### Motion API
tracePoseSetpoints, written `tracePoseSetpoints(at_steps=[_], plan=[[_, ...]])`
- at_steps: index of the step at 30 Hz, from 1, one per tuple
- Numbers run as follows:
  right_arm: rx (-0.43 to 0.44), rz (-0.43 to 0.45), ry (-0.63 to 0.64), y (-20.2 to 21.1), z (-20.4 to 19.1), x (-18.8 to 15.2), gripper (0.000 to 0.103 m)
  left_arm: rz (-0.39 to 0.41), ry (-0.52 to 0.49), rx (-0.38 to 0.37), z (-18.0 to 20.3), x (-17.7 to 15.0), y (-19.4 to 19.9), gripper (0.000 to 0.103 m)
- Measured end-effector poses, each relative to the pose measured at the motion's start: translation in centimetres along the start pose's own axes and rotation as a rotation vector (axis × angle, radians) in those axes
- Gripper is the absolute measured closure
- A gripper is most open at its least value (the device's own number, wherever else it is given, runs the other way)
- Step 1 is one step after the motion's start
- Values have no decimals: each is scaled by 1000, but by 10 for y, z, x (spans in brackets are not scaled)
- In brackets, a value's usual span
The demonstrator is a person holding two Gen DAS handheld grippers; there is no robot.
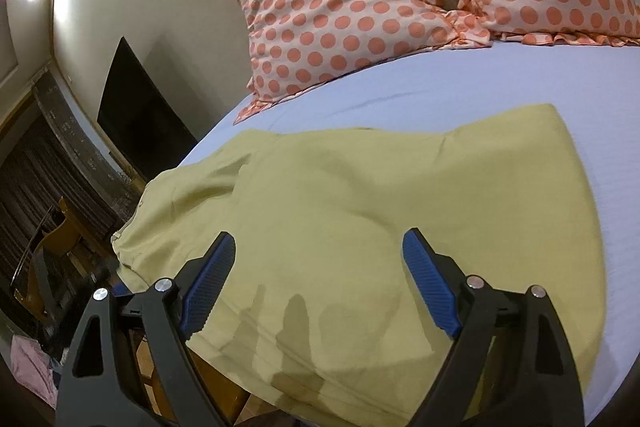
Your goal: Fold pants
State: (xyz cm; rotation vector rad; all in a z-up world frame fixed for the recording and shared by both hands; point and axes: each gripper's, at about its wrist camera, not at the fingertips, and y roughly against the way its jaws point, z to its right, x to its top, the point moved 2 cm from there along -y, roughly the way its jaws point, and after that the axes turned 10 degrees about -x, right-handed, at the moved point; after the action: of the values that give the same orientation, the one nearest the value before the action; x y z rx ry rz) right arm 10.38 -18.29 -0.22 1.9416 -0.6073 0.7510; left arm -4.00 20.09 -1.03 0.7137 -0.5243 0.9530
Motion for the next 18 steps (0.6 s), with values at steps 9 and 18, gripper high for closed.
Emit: tracePoseSetpoints(at_steps=[9, 18], plan=[[24, 7, -14, 0, 2, -5, 16, 168, 316, 139, -76, 65, 16, 35], [55, 48, -51, 9, 21, -5, 15, 92, 342, 340, -81, 97, 11, 88]])
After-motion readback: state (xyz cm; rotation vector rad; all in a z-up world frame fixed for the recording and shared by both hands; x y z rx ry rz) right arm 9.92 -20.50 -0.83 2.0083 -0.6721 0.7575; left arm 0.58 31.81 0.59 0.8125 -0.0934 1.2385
